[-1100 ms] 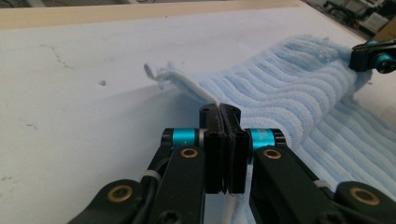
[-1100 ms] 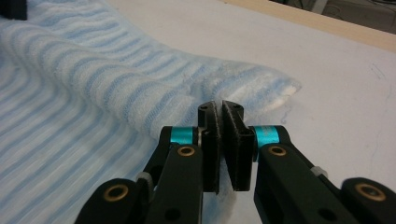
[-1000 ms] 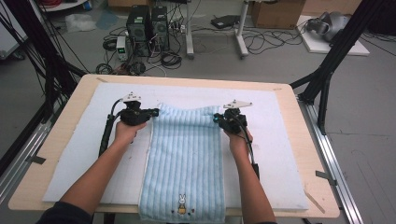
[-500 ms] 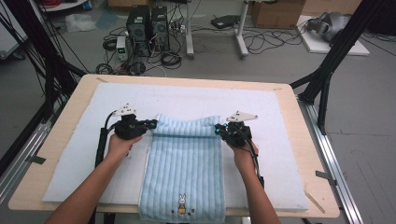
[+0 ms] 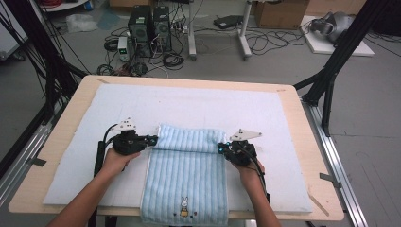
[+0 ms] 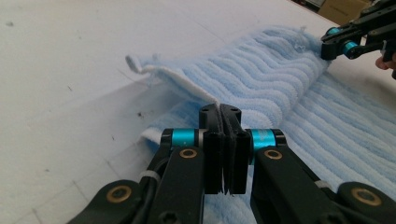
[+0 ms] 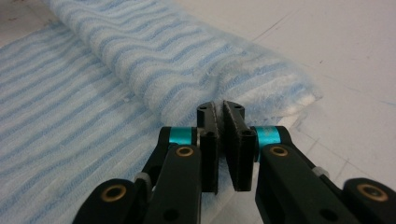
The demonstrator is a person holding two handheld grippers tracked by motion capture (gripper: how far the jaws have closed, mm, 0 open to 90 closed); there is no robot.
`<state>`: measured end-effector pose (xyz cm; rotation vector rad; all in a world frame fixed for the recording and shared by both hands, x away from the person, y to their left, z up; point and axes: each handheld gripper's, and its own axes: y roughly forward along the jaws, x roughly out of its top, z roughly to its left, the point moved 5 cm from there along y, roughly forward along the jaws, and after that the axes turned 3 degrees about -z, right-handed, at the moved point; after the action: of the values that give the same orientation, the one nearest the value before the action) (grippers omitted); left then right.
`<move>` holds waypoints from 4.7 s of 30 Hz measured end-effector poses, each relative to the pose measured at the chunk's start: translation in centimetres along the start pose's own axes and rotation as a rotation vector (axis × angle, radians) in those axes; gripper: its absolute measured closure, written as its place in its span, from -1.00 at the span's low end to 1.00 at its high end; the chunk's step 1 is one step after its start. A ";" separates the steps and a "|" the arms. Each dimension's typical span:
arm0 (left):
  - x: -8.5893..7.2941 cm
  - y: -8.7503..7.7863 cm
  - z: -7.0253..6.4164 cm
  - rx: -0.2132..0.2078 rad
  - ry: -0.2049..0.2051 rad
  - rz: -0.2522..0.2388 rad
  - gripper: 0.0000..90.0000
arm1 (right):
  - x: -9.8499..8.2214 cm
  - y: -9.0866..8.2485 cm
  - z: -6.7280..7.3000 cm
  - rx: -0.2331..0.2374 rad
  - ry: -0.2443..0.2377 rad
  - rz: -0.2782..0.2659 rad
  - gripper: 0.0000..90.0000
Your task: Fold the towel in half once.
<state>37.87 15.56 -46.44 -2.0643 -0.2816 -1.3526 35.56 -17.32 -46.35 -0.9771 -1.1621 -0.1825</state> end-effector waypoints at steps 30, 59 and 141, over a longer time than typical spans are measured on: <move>1.4 4.7 3.8 0.127 -0.040 0.127 0.86 | 2.7 5.9 -4.6 -0.093 0.095 0.167 0.71; -0.4 -3.9 -3.9 -0.048 -0.026 -0.113 0.91 | 1.1 -3.8 2.7 -0.073 -0.042 -0.071 0.83; 0.4 2.3 1.9 0.182 -0.042 0.093 0.89 | 0.8 2.6 -0.5 -0.069 0.046 0.081 0.86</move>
<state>40.59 14.94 -47.47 -1.9316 -0.3117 -1.1845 37.76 -15.86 -47.20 -1.0736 -1.0776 -0.1798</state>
